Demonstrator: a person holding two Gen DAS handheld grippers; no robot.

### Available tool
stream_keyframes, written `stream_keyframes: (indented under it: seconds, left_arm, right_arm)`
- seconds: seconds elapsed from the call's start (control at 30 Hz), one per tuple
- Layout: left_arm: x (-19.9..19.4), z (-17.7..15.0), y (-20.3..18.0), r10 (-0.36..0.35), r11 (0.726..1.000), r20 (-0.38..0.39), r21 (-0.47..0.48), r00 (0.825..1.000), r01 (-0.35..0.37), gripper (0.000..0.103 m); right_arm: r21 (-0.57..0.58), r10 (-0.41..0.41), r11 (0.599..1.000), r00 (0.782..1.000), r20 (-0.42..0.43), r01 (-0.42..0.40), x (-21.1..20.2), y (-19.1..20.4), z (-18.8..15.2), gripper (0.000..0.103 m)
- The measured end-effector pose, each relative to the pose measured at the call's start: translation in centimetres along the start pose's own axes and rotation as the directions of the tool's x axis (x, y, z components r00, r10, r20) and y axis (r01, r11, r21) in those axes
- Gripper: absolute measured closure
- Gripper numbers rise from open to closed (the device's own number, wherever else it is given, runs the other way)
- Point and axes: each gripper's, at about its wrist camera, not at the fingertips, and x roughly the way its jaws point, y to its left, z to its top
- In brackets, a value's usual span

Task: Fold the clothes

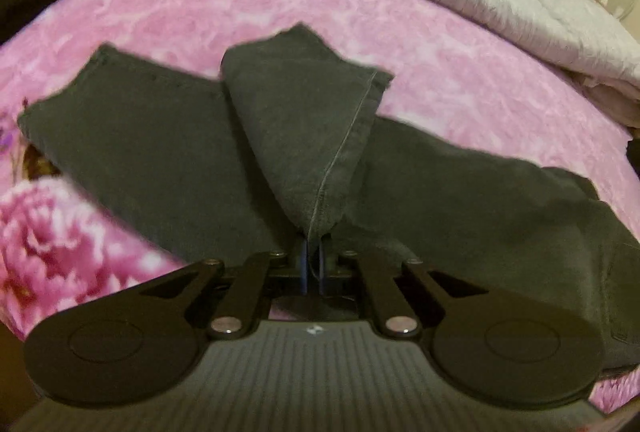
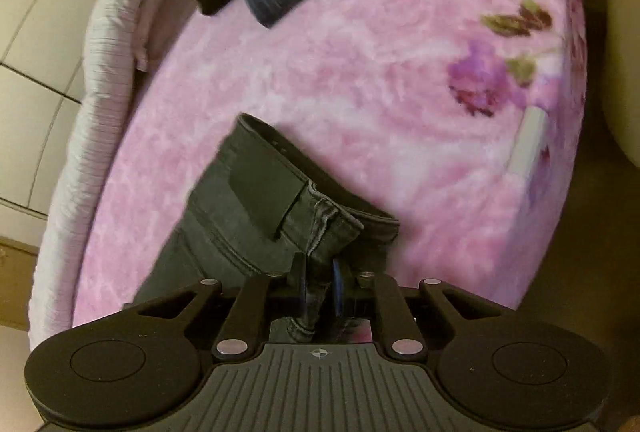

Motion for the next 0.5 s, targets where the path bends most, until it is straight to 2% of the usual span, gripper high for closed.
stream_keyframes:
  seconds: [0.13, 0.2, 0.27, 0.33, 0.37, 0.4, 0.47, 0.5]
  left_arm:
    - [0.5, -0.3, -1.1, 0.056, 0.995, -0.021, 0.087, 0.998, -0.054, 0.100]
    - [0.9, -0.6, -1.6, 0.093, 0.987, -0.036, 0.137, 0.995, -0.087, 0.099]
    - [1.4, -0.8, -2.2, 0.130, 0.975, -0.050, 0.188, 0.990, -0.119, 0.097]
    - [1.5, -1.0, -2.8, 0.170, 0.959, -0.057, 0.238, 0.984, -0.152, 0.092]
    - [1.0, -1.0, -3.2, 0.192, 0.950, -0.052, 0.260, 0.980, -0.173, 0.091]
    - [0.5, -0.9, -3.4, 0.212, 0.944, -0.054, 0.268, 0.976, -0.190, 0.091]
    - [-0.8, -0.8, -2.8, 0.239, 0.950, -0.085, 0.229, 0.967, -0.215, 0.091]
    - [-1.4, -0.8, -2.5, 0.255, 0.949, -0.101, 0.214, 0.962, -0.229, 0.090]
  right_arm:
    - [-0.041, 0.007, 0.999, 1.000, 0.016, -0.007, -1.6, 1.0, 0.3, 0.091]
    - [-0.080, -0.033, 0.996, 0.999, 0.007, 0.034, -1.2, 1.0, -0.2, 0.091]
    - [-0.083, -0.093, 0.993, 0.995, -0.038, 0.089, 0.4, 0.4, -0.1, 0.089]
    - [-0.056, -0.131, 0.990, 0.990, -0.057, 0.128, 0.8, 0.5, 0.5, 0.079]
    - [-0.072, -0.162, 0.985, 0.986, -0.042, 0.158, 0.5, 1.0, 0.8, 0.060]
    - [-0.126, -0.211, 0.970, 0.977, -0.006, 0.209, 0.0, 2.1, 1.0, 0.050]
    - [-0.224, -0.294, 0.926, 0.953, 0.076, 0.304, -1.1, 4.1, 1.4, 0.048]
    - [-0.251, -0.289, 0.918, 0.952, 0.104, 0.306, -1.7, 5.0, 1.5, 0.048]
